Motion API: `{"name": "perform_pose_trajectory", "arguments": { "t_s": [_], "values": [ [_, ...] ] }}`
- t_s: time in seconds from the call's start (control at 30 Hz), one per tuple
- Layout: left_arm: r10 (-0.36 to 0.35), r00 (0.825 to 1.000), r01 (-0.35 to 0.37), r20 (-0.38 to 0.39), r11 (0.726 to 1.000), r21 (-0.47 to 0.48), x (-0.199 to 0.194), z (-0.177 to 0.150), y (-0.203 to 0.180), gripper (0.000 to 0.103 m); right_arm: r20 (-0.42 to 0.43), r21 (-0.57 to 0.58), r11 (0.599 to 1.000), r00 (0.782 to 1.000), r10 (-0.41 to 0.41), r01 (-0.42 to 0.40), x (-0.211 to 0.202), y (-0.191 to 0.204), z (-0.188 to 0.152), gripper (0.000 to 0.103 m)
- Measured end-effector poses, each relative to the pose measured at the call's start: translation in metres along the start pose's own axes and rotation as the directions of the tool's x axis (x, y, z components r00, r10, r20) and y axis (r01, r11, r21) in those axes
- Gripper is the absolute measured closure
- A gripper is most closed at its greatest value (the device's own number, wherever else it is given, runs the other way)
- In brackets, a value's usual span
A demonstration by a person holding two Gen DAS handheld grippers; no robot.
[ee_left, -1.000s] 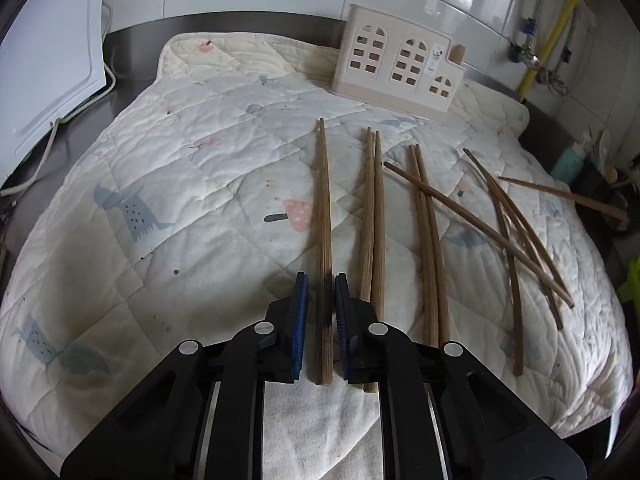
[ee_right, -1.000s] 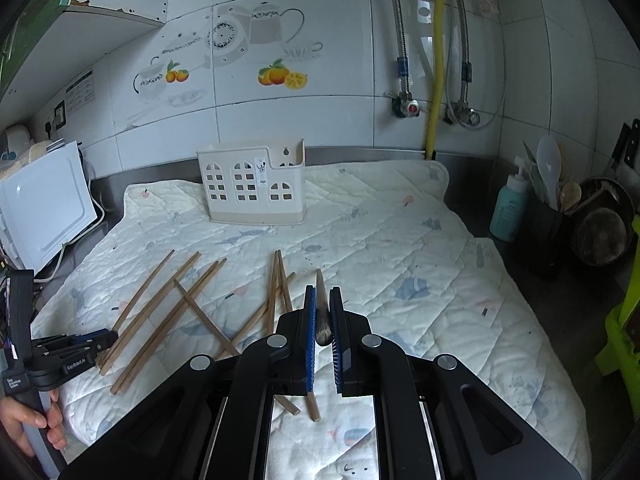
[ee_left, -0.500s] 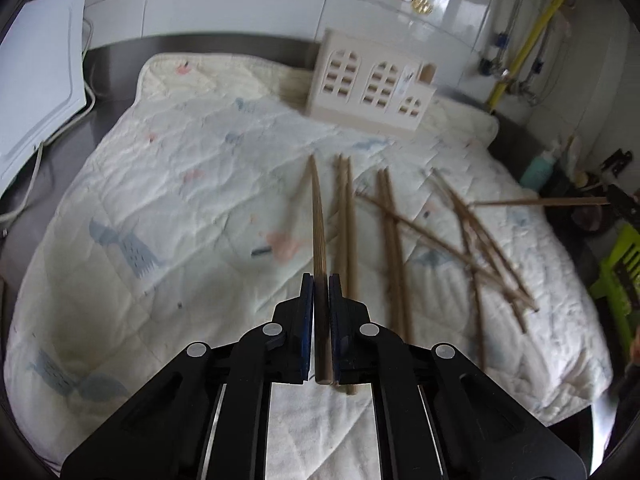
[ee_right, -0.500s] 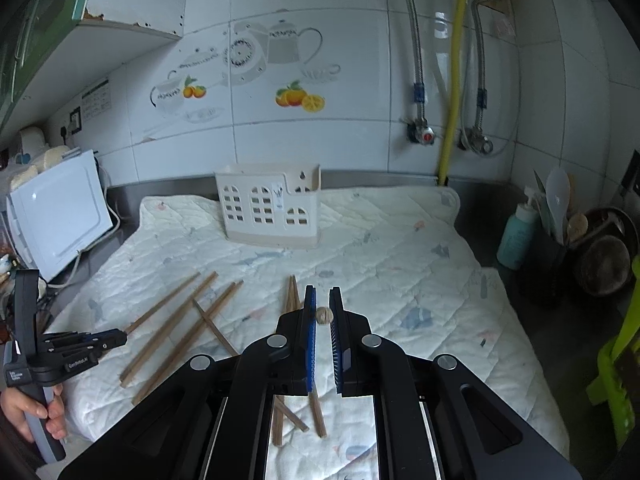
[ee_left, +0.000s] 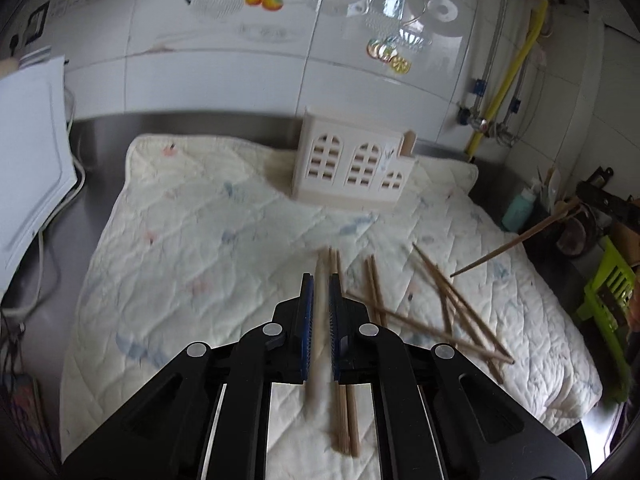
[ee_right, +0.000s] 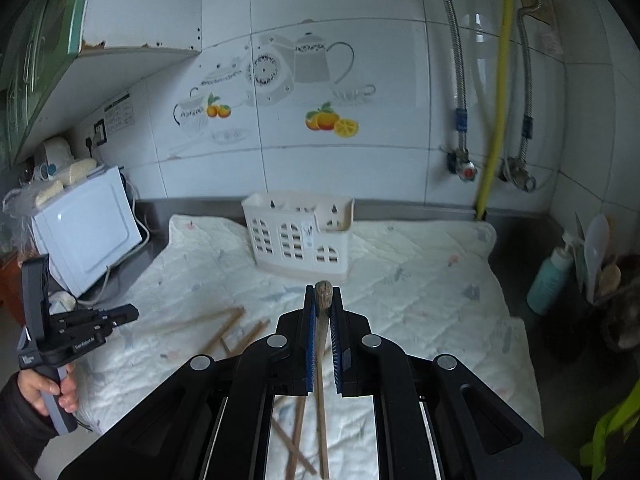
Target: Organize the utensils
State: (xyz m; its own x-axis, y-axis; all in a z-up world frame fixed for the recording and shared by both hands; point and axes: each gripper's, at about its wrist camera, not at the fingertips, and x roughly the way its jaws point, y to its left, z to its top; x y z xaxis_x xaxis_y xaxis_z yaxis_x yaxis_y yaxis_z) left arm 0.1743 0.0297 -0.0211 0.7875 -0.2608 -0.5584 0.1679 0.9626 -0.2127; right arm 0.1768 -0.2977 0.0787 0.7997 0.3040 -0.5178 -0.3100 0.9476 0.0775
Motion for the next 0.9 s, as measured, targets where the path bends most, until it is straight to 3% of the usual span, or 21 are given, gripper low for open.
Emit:
{"name": "perform_pose_trajectory", "arguments": {
  "t_s": [0.03, 0.17, 0.3, 0.67, 0.9],
  "values": [
    [0.002, 1.0, -0.002, 0.006, 1.0, 0.011, 0.001, 0.004, -0.001, 0.103, 0.001, 0.001, 1.0, 1.0, 0.009, -0.009, 0.002, 0.0, 0.007, 0.096],
    [-0.003, 1.0, 0.002, 0.023, 0.999, 0.042, 0.007, 0.015, -0.003, 0.103, 0.013, -0.005, 1.0, 1.0, 0.024, -0.024, 0.01, -0.001, 0.035, 0.096],
    [-0.02, 1.0, 0.02, -0.02, 0.999, 0.029, 0.011, 0.013, 0.003, 0.101, 0.025, -0.031, 0.999, 1.0, 0.018, -0.018, 0.014, 0.005, 0.049, 0.096],
    [0.025, 0.987, -0.014, -0.16, 0.998, 0.069, 0.012, -0.063, 0.013, 0.076, 0.043, -0.056, 0.998, 0.998, 0.034, -0.032, 0.016, 0.014, 0.05, 0.096],
    [0.052, 0.976, -0.033, -0.213, 0.995, 0.093, 0.024, -0.094, 0.013, 0.074, 0.033, -0.076, 0.996, 0.999, 0.043, -0.041, 0.019, 0.022, 0.046, 0.096]
  ]
}}
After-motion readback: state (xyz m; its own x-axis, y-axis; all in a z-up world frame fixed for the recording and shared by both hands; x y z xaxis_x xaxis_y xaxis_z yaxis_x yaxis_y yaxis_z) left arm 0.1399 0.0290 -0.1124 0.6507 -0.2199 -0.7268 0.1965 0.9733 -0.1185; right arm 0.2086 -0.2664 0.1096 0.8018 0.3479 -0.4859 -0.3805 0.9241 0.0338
